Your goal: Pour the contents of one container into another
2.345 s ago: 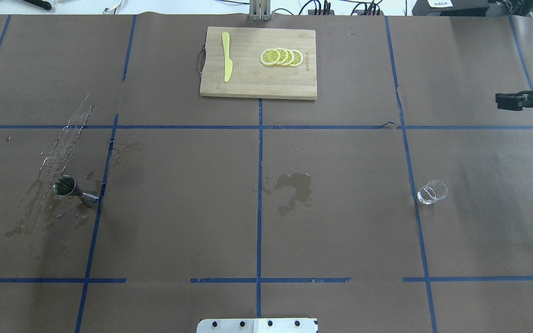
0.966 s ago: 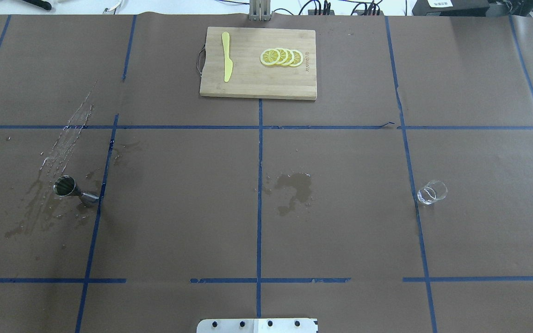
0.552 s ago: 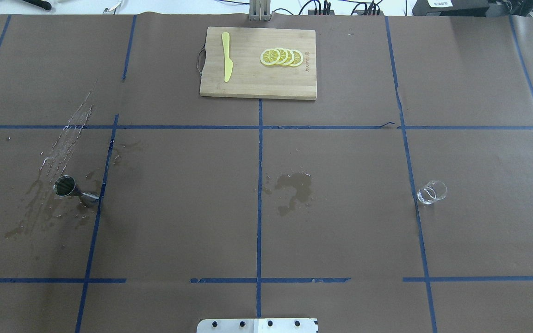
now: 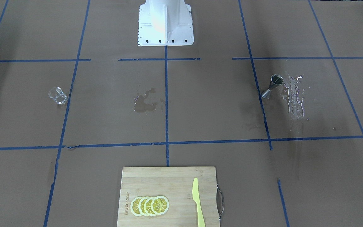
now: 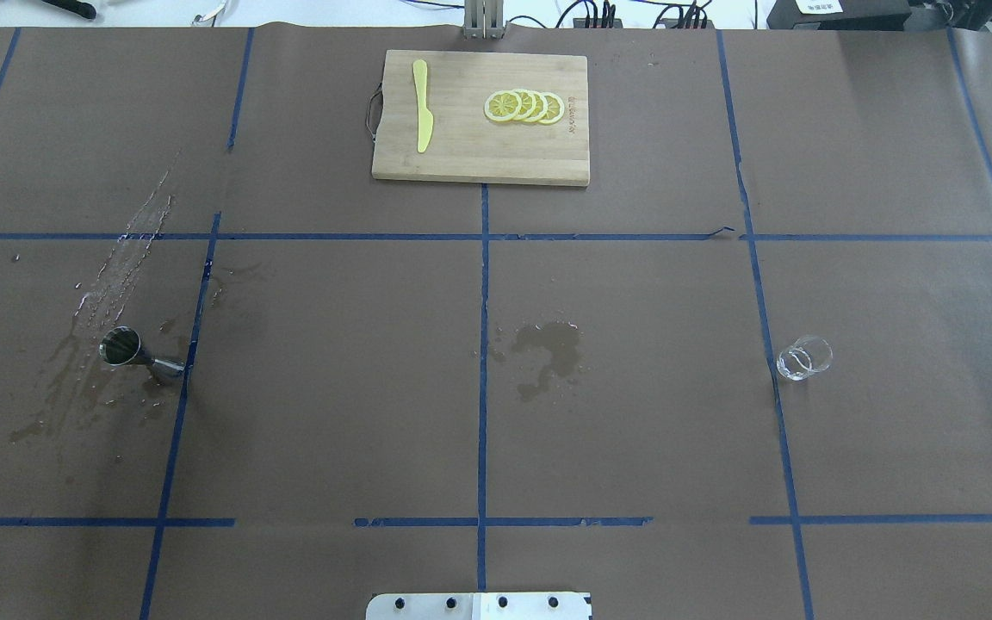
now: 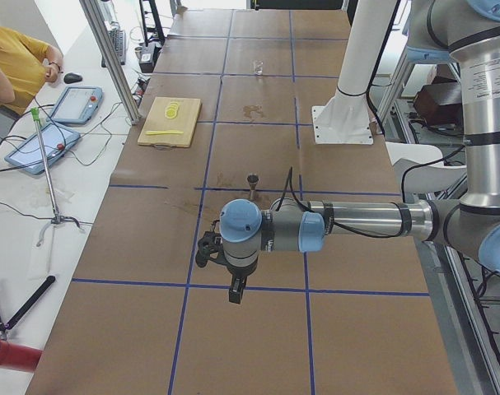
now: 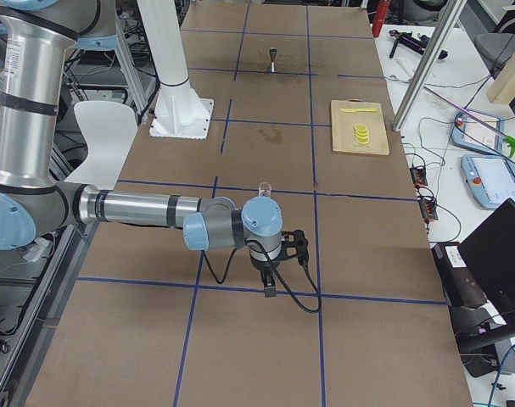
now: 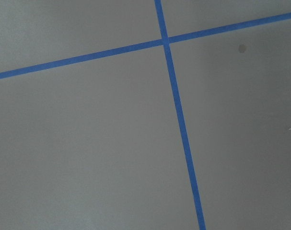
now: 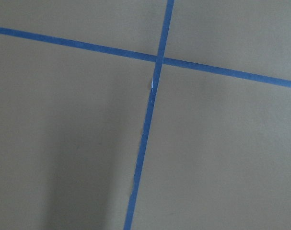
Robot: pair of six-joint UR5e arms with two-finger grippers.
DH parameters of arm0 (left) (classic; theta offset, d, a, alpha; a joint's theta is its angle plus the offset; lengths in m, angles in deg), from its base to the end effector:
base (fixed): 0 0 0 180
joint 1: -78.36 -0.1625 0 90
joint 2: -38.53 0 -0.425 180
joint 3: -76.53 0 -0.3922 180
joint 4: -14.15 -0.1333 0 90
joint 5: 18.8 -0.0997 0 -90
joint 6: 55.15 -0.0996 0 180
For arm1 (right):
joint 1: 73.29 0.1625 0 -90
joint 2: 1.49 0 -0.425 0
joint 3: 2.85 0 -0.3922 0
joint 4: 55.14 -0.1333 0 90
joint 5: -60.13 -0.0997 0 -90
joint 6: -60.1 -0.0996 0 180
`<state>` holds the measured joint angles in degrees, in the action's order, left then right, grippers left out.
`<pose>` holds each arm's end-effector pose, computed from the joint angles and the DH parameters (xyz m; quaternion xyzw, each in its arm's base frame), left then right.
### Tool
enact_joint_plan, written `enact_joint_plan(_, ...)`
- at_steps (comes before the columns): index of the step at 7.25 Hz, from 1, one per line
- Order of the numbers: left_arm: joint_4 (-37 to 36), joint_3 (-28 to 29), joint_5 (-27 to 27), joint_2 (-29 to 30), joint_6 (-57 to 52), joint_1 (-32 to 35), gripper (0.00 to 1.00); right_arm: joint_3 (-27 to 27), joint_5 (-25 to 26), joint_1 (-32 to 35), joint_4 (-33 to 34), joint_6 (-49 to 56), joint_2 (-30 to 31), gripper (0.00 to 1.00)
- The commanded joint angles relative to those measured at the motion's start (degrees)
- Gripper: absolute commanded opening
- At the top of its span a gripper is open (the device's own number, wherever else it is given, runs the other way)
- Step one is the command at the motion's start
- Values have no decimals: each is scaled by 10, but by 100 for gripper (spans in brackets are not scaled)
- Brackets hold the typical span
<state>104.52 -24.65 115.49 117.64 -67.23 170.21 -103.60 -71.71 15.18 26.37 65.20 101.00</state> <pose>-0.0770 -0.4101 0.6480 0.0510 0.3735 0.0847 0.9223 0.0559 -0.4095 0.6513 0.0661 -0.3546 -0.0749 0.9297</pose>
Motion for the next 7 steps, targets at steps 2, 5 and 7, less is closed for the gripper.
enact_joint_plan(2,-2,-2,0,0,0,1,100,-10,19,14,24,47,7,100)
enact_joint_plan(5,3,-5,-1,5,0,1,100,4,12,13,23,54,4,100)
enact_joint_plan(7,3,-1,0,4,-1,2,100,4,16,12,24,54,3,100)
